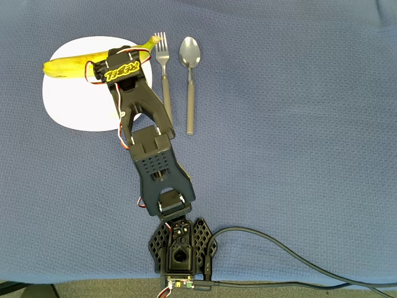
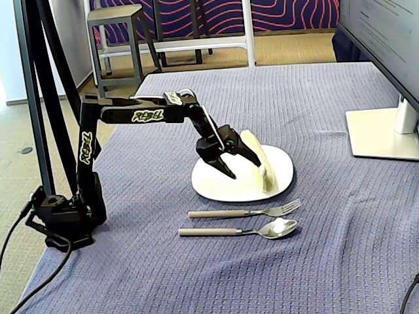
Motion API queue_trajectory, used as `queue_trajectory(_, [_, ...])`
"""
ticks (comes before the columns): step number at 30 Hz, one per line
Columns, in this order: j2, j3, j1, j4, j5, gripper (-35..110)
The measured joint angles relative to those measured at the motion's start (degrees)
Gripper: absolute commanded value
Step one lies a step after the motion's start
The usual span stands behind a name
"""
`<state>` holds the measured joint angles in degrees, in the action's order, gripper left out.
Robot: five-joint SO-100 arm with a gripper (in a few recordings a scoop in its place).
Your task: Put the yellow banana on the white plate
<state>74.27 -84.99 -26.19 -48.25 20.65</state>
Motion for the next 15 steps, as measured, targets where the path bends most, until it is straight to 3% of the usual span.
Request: queue_trajectory(15, [21.4, -7.8, 3.6, -5.0, -7.6, 14])
